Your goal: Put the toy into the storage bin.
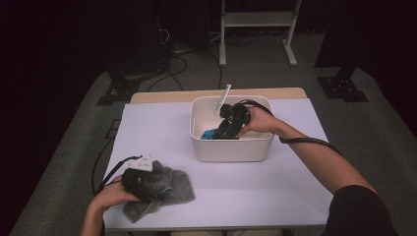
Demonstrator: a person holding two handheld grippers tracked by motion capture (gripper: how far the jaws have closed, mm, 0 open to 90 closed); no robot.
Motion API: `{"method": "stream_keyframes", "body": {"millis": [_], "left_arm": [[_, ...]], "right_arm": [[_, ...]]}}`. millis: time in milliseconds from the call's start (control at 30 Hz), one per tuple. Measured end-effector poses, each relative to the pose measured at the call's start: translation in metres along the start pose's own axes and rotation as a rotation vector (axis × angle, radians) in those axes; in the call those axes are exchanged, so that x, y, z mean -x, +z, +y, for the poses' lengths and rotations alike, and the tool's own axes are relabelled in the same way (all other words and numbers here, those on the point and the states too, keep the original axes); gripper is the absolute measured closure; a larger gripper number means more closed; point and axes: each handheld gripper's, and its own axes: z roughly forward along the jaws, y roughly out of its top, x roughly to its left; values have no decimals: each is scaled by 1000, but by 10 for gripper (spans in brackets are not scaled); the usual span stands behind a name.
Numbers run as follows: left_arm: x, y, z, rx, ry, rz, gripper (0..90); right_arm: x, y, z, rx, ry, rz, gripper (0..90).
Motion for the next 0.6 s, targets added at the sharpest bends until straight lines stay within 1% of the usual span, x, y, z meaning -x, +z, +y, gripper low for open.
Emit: {"method": "stream_keyframes", "body": {"millis": [333, 467, 533, 567, 600], "left_arm": [[1, 0, 0, 0, 0, 1, 67], [1, 0, 0, -2, 0, -1, 67], [1, 0, 1, -3, 0, -1, 67], [1, 0, 1, -3, 0, 0, 67], [1, 0, 0, -3, 1, 0, 67]], "right_arm": [[-1, 1, 0, -8, 7, 0, 264], [-1, 2, 0, -16, 2, -3, 263], [-1, 2, 0, -19, 3, 3, 262], [-1, 3, 0, -19, 9, 2, 262], [-1, 3, 0, -23, 4, -7, 262]]}}
